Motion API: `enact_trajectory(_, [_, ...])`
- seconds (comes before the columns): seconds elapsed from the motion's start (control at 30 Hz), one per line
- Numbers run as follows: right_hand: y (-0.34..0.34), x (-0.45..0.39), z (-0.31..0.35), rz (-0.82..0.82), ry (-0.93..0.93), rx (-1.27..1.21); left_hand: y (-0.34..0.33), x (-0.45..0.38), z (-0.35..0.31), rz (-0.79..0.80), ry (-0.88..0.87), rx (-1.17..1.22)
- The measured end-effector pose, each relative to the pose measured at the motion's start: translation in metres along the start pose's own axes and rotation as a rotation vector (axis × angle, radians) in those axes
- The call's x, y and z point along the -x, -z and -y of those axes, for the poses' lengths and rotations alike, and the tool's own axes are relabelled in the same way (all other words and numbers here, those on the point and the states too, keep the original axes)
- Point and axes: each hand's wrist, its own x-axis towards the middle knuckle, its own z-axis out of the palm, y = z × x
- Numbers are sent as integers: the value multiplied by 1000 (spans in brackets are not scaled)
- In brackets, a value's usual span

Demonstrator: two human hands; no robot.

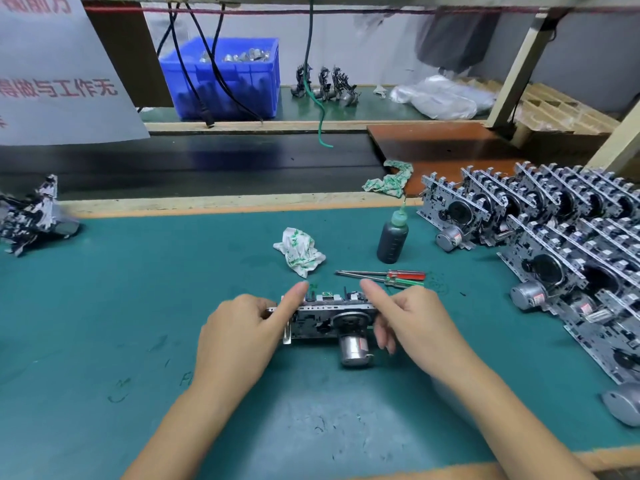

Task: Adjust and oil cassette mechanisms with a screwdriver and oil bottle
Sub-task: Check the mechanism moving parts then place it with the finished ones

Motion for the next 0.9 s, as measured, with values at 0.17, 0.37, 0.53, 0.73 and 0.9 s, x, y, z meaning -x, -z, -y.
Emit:
enact_trajectory(0.17, [14,-9,-12,-49,121,36,6,-5,-4,-228,-244,-42])
enact_trajectory(0.37, [-2,-12,-16,152,303,-287,-1,-11,-18,4,-521,323])
enact_trajectory(0.53, [-4,-14,-15,116,294,-363,-9,-13,-24,-2,-578,290])
enact_trajectory(0.73, [-8,-14,-13,80,250,-403,-11,-15,-24,24,-589,357])
enact_trajectory(0.9, [-5,-15,-12,67,260,-396,-11,-17,-25,46,-564,380])
